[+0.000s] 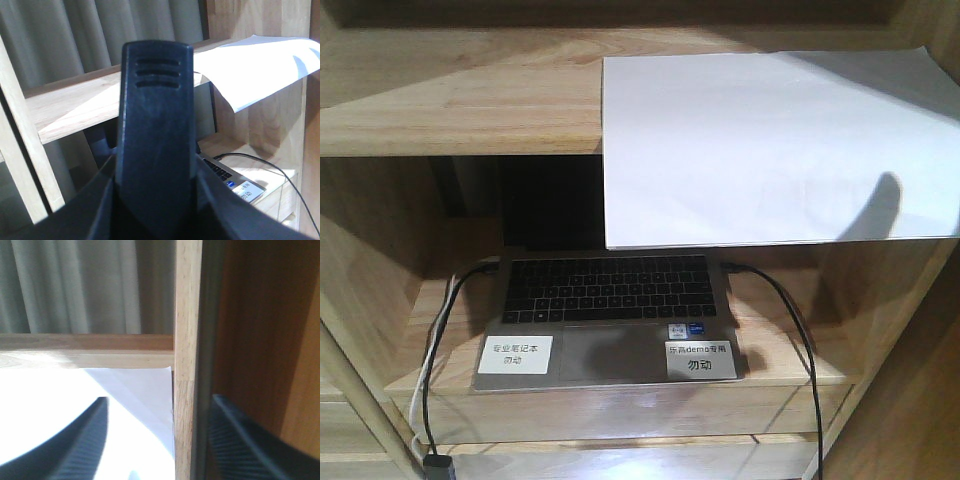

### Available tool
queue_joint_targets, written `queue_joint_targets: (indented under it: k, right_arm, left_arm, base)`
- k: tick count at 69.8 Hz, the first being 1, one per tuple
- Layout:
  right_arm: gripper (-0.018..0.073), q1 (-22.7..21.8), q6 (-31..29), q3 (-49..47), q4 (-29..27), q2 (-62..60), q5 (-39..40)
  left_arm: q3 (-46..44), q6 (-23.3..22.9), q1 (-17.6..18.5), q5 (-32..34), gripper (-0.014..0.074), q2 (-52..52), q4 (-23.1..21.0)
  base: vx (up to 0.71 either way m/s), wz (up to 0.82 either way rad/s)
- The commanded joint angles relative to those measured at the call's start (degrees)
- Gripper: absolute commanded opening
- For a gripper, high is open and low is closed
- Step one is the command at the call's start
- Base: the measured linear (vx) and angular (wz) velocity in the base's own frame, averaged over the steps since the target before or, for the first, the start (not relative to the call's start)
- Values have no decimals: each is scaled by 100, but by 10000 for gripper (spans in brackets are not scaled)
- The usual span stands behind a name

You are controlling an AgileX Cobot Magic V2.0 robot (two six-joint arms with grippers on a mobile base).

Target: Grab stapler and paper to desk for stapling

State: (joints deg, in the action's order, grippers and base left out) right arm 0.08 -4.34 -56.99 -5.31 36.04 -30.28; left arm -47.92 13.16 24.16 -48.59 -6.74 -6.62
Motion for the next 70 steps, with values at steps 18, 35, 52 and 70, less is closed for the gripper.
queue_joint_targets:
  k: [18,35,52,70]
  right_arm:
    - [724,-8,1348,-164,126,53,727]
    - [704,-8,5066,-90,681,53,1447]
    - [680,-6,8410,702,1143,34,3498]
    - [664,-6,9677,1594,2096,8,4852]
  left_arm:
    - [-137,3,19,694,-6,-113,-45]
    - [-137,3,19,694,-6,-113,-45]
    - [-137,3,19,694,-6,-113,-45]
    - [-137,3,19,694,-6,-113,-45]
  base:
    - [0,0]
    - [0,0]
    - [0,0]
    - [0,0]
